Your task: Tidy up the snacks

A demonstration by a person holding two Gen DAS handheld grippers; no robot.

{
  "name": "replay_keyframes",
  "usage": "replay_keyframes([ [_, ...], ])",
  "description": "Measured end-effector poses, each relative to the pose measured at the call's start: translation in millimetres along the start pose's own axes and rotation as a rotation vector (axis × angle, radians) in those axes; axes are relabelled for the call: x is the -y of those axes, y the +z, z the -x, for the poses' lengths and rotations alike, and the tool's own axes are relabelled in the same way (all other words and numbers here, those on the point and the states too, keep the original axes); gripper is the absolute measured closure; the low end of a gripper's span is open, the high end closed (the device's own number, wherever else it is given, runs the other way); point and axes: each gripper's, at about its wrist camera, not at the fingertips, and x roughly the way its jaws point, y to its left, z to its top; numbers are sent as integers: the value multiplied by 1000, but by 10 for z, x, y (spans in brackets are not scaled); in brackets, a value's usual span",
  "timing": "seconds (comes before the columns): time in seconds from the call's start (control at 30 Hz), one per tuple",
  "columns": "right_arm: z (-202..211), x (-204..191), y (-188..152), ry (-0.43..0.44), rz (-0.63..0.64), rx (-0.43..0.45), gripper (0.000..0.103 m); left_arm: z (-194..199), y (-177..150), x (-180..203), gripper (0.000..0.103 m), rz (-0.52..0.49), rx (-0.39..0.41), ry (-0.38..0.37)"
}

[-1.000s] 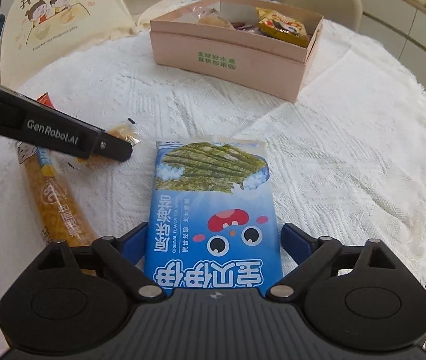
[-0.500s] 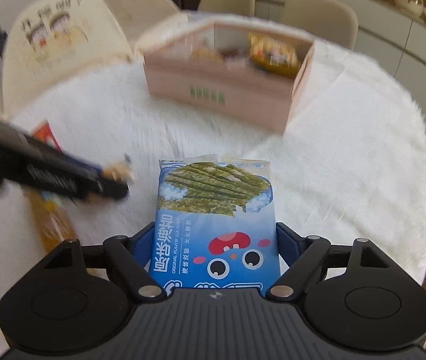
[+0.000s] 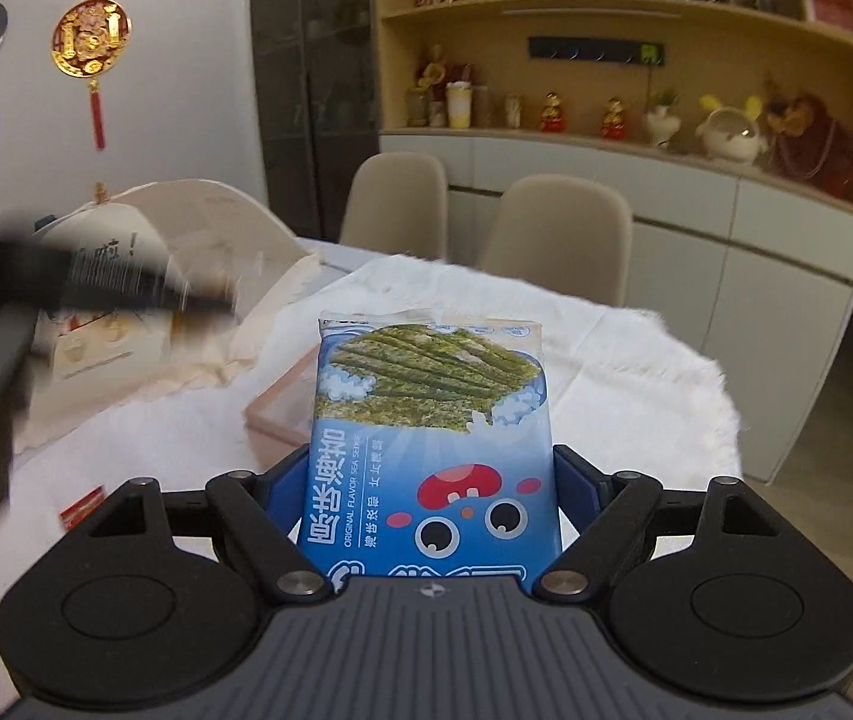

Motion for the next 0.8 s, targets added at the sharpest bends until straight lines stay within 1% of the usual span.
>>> replay_keyframes([
  [0.03, -17, 3, 15, 0, -2, -4, 21, -140, 125, -17, 77, 5, 2, -20],
  [0.07, -51, 0, 33, 1, -3, -12, 21, -310, 195, -50, 76, 7, -16, -27],
  [0.1, -81, -7, 43, 4, -2, -20, 21, -510, 237, -114, 77, 26, -69, -22],
  [0.13, -101, -10, 54, 2, 1, -27, 21, -714, 241, -212, 77, 68, -129, -10],
  [0.17, -118, -13, 68, -7, 6, -34, 21, -816, 212, -288, 77, 107, -155, -11],
  [0.2, -126, -9, 78, -20, 13, -37, 21, -855, 150, -383, 77, 152, -160, -29],
  [0.27, -108, 21, 103, -39, 20, -32, 21, -747, 30, -550, 77, 224, -136, -54],
  [0.33, -125, 47, 163, -54, 19, -25, 21, -531, -153, -713, 77, 259, -118, -47],
  [0.43, -230, 43, 410, -34, 12, 1, 21, -243, -444, -967, 77, 268, -133, 20],
  [0.5, -379, -23, 655, -2, 14, 24, 19, -116, -664, -1166, 77, 317, -163, 59],
  [0.53, -536, -80, 817, 19, 16, 21, 18, -56, -770, -1264, 77, 347, -178, 75],
  [0.57, -689, -144, 937, 37, 14, 4, 17, 1, -863, -1341, 77, 370, -187, 89],
  [0.63, -1146, -261, 1141, 94, 26, -64, 16, 165, -1033, -1492, 77, 411, -200, 123],
  [0.67, -1395, -277, 1178, 93, 42, -108, 16, 248, -1102, -1550, 77, 423, -201, 139],
  [0.7, -1622, -288, 1179, 69, 49, -155, 16, 353, -1187, -1615, 77, 434, -203, 163],
  [0.73, -1846, -288, 1141, 38, 46, -206, 16, 442, -1260, -1672, 77, 441, -205, 188],
  [0.8, -2148, -253, 1006, 17, 32, -283, 16, 620, -1425, -1777, 77, 459, -215, 245],
])
